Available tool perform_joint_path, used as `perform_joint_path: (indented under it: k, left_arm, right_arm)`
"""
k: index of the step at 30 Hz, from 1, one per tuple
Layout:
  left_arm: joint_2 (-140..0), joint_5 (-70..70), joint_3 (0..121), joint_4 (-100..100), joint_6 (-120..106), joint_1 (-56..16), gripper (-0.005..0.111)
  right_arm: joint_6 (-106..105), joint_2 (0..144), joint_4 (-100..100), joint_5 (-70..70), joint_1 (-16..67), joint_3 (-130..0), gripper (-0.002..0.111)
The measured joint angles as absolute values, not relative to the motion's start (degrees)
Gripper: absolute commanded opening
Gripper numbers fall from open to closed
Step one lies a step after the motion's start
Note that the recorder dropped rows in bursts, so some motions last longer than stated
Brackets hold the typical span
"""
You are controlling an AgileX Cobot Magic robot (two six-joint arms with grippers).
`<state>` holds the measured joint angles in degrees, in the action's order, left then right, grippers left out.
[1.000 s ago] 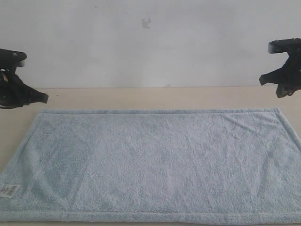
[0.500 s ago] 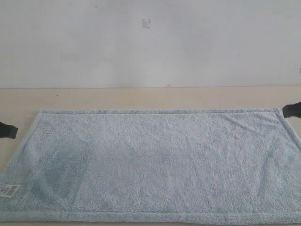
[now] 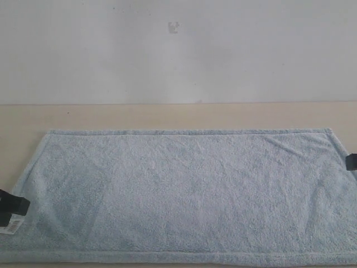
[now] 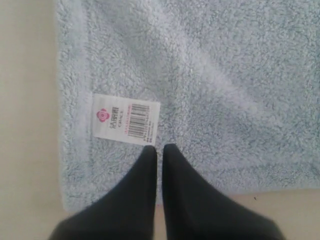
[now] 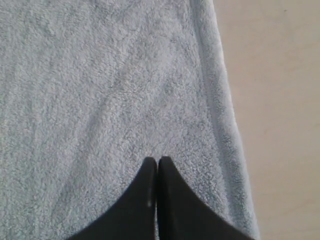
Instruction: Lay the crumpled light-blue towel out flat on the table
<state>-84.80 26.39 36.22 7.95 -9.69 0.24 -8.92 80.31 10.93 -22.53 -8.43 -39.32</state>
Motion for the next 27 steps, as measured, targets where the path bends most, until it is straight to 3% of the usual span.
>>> perform_joint_path:
  k: [10, 27]
  left_arm:
    - [-87.96, 26.75, 35.24, -6.04, 3.42, 0.24, 0.004]
    - [-95.04, 26.40, 35.24, -9.65, 6.57, 0.24, 0.004]
  right_arm:
    - [-8.92, 78.38, 11.17, -21.24, -5.75, -38.81, 0.000]
    - [-8.92, 78.38, 12.03, -20.48, -5.75, -38.81, 0.000]
